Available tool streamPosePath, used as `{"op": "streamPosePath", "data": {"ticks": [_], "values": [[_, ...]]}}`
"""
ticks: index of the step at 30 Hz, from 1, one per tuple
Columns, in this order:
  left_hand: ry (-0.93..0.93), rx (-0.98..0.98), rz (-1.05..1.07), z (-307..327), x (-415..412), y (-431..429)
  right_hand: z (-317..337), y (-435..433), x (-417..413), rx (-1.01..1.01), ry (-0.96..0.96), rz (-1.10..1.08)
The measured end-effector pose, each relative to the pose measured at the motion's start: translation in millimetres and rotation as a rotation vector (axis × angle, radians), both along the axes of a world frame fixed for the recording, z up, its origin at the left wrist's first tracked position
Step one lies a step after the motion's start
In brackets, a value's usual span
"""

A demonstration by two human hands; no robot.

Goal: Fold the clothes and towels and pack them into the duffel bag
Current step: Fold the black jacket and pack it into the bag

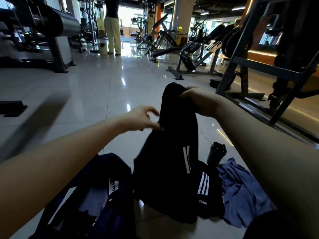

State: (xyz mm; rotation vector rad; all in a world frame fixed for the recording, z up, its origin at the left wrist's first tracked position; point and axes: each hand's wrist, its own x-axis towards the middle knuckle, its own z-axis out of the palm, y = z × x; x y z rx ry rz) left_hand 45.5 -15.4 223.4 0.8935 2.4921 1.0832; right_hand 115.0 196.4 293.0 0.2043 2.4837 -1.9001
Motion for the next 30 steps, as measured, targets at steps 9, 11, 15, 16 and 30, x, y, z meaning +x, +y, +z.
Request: {"op": "streamPosePath", "data": {"ticks": [9,11,15,16,30], "values": [[-0.407,0.115,-0.033,-45.3,-17.7,-23.2,2.6,17.6,3.6,-0.237,-0.06,-0.034],[-0.557,0.255,0.024,-54.6,-15.7,-20.7,-1.7,15.9,4.0,-0.19,-0.124,-0.109],[-0.588,0.183,0.125,-93.2,2.4,-12.1,-40.7,-20.4,-3.6,0.232,-0.205,-0.208],[-0.545,0.137,0.164,-105.1,6.6,-11.4,-57.9,-33.9,-5.7,0.382,-0.217,-0.16],[0.153,-1.311,-0.712,-327.4,144.9,-106.0,-212.7,-69.3,-18.7,1.002,-0.442,0.283]]}}
